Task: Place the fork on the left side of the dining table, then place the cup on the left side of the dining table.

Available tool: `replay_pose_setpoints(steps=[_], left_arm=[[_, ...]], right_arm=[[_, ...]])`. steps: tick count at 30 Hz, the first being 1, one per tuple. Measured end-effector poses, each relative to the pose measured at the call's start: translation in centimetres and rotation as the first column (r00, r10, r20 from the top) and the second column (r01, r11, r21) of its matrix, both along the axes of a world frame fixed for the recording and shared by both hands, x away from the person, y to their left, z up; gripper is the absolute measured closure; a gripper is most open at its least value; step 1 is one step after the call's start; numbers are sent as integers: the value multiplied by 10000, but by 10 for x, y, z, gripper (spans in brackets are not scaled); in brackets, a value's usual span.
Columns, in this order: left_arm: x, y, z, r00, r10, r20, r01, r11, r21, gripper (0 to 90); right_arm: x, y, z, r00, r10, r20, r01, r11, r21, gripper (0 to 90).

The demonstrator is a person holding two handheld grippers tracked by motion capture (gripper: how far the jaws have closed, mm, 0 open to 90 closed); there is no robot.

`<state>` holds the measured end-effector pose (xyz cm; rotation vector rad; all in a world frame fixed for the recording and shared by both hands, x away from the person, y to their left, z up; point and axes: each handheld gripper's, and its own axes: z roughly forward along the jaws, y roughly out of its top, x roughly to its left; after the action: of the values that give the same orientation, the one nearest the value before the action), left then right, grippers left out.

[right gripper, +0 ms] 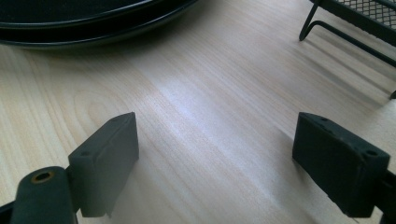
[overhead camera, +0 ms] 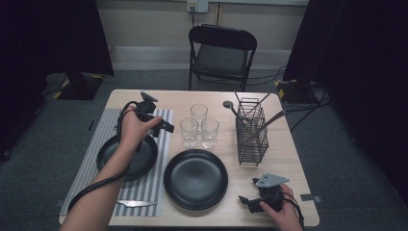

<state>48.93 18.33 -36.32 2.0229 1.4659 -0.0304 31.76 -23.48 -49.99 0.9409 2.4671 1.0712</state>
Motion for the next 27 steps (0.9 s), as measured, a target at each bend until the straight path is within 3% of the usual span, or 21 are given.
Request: replay_pose_setpoints(steps=[13,27], left_arm=[[8,-14,5,9999,-112,-16,112,9999,-86,283],[20,-23,0,9999,-1,-132,0,9999,-148,311]], right_arm=[[0,0,0,10000,-16,1,16,10000,11,136],[0,0,0,10000,-5,16,5,10000,8,136]])
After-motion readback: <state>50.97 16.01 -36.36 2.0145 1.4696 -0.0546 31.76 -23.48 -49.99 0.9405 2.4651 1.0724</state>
